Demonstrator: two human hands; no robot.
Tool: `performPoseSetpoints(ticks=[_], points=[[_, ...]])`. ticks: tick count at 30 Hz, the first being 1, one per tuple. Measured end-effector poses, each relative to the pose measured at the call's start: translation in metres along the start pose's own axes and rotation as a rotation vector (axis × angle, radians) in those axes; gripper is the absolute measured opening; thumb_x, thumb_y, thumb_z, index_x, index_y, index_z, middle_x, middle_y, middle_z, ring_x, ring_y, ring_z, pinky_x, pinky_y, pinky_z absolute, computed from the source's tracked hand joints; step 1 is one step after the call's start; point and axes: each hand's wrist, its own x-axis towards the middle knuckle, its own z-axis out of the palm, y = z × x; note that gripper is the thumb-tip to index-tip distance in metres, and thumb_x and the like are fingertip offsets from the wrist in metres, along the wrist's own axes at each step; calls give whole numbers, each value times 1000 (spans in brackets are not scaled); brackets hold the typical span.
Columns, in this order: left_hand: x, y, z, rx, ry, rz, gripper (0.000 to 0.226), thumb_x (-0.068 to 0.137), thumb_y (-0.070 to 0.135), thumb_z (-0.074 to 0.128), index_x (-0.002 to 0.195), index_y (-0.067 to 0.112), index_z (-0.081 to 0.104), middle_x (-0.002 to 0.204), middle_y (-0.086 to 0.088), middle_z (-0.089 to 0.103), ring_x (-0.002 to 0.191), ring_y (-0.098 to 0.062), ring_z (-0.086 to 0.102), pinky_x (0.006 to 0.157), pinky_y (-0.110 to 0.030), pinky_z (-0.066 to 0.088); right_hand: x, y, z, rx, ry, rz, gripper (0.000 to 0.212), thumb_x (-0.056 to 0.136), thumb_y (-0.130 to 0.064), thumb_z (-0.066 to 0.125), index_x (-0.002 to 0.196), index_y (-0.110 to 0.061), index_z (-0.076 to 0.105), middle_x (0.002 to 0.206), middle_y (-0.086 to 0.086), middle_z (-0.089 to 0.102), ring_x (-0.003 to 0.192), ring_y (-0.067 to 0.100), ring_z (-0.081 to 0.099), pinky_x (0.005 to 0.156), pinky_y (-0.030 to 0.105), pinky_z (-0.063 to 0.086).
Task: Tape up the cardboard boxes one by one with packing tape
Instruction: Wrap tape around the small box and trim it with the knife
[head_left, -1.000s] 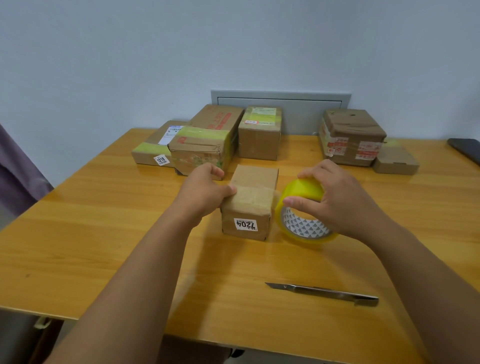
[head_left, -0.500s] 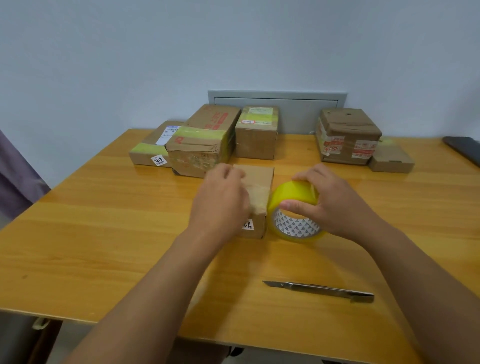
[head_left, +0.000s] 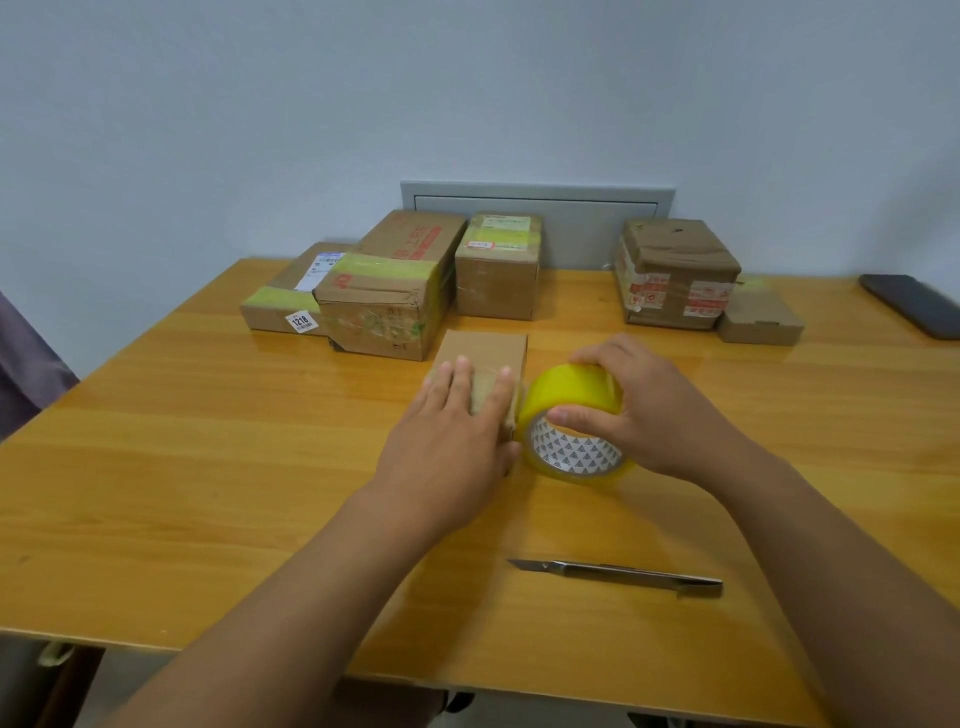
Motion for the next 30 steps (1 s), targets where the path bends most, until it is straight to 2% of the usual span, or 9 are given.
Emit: performPoseSetpoints(ticks=[6,9,13,18,23,26,30], points=[[-1,0,4,43,27,-15,76,103,53,22,154,10,-13,163,-15,-14,150,-26,-15,120,-35,-9,-3,4,1,33,-34,13,66,80,-55,67,136,-28,45,127,-9,48,108,7,44,86,26,40],[1,-3,4,31,22,-38,78,101,58,24,156,14,-9,163,-16,-14,149,-32,-18,120,-41,-8,-2,6,2,48,-56,15,62,82,-51,69,135,-32,43,129,-8,51,112,13,48,90,32,45],[-1,-3,5,-87,9,-101,78,98,61,33,157,27,-7,163,-18,-13,150,-35,-11,121,-42,7,-3,6,3,43,-57,23,60,84,-47,70,135,-33,42,117,-13,48,103,9,46,81,28,42],[-3,0,4,-69,41,-104,78,98,61,31,157,25,-5,163,-18,-9,150,-37,1,120,-42,10,-4,5,3,39,-53,31,58,85,-44,70,134,-34,42,110,-14,44,98,9,44,76,27,37],[-2,-2,9,-34,79,-112,81,96,66,32,157,24,1,164,-15,-3,140,-38,24,113,-42,27,-5,6,3,31,-59,39,58,86,-44,69,135,-33,41,110,-13,44,97,11,45,76,27,38],[0,-5,11,-37,86,-112,81,95,67,32,157,24,2,165,-13,-2,137,-37,28,109,-41,32,-4,7,3,24,-61,34,59,87,-40,69,138,-34,39,113,-13,45,98,9,44,76,26,36],[2,-5,11,-110,108,-144,79,96,66,31,158,26,3,165,-11,0,139,-36,28,107,-41,35,-6,13,1,52,-52,14,66,88,-33,70,143,-38,34,133,-5,50,111,12,47,85,27,38]])
